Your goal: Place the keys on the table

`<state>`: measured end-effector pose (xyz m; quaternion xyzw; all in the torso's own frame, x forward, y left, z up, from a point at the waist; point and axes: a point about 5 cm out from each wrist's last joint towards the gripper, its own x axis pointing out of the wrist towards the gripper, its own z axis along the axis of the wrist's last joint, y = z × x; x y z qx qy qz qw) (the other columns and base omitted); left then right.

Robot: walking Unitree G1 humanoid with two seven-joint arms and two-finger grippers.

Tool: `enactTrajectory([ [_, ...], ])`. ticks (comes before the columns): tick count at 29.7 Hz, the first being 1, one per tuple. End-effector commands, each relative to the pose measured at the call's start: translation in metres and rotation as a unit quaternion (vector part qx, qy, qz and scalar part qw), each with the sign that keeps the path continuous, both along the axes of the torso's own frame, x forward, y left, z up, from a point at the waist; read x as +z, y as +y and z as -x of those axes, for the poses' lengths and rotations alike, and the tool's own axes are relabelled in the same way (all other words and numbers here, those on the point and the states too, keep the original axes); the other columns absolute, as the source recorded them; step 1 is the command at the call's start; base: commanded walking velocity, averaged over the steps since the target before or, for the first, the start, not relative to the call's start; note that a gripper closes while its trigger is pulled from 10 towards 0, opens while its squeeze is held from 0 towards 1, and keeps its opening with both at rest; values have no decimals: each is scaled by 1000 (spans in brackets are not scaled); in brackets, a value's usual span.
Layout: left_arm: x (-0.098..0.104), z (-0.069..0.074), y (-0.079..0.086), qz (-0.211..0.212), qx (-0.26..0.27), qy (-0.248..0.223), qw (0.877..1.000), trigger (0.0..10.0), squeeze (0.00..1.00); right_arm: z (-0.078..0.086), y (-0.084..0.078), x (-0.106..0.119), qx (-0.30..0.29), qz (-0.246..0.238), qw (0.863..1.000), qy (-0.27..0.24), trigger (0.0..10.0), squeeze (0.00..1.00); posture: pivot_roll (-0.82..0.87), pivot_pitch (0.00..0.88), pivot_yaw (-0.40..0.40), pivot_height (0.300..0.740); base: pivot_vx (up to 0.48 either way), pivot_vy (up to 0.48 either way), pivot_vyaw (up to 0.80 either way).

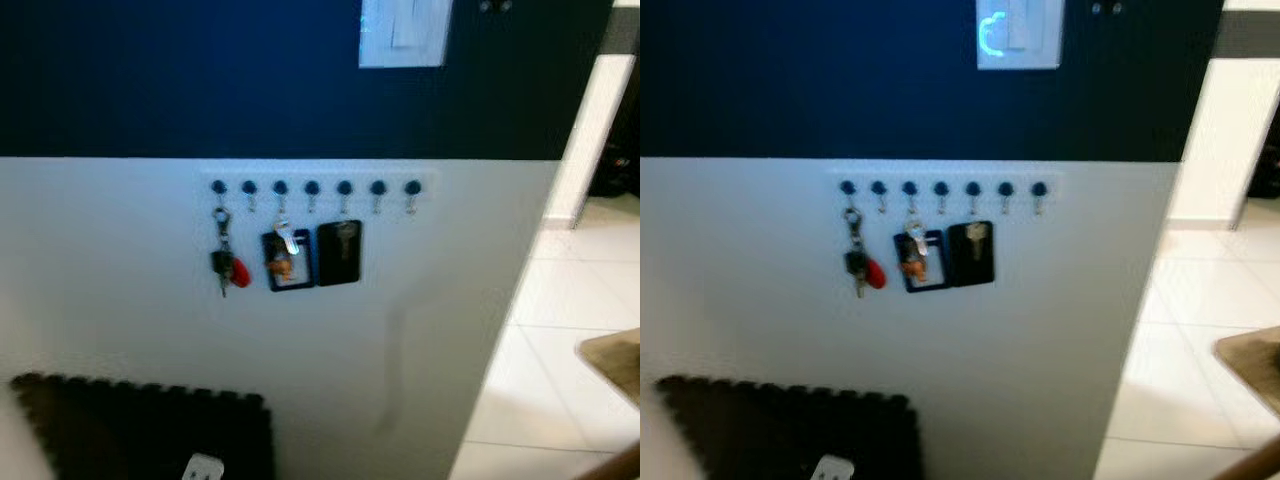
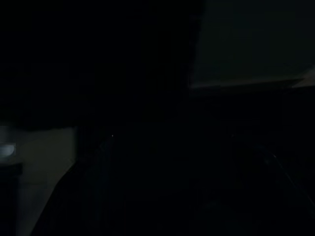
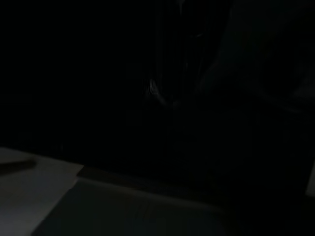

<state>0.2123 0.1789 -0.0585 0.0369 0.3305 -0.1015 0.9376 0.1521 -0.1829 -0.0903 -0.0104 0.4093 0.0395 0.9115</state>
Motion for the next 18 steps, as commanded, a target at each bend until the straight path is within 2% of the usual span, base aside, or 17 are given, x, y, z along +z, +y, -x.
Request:
enactTrajectory([
  [1,-1,2,5,-5,3,4,1000,10000,0,1,4,-1,2,-5,1000,2,10000,0,51,24,48,740,0,349,0],
  [10,1,2,1,-11,-30,-11,999,10000,0,3,4,-2,-1,-7,1000,5,10000,0,50,28,52,740,0,39,0],
  [18,1,3,0,-8,-34,-11,999,10000,0,3,4,-2,-2,-6,1000,5,10000,0,51,30,52,740,0,-480,0],
])
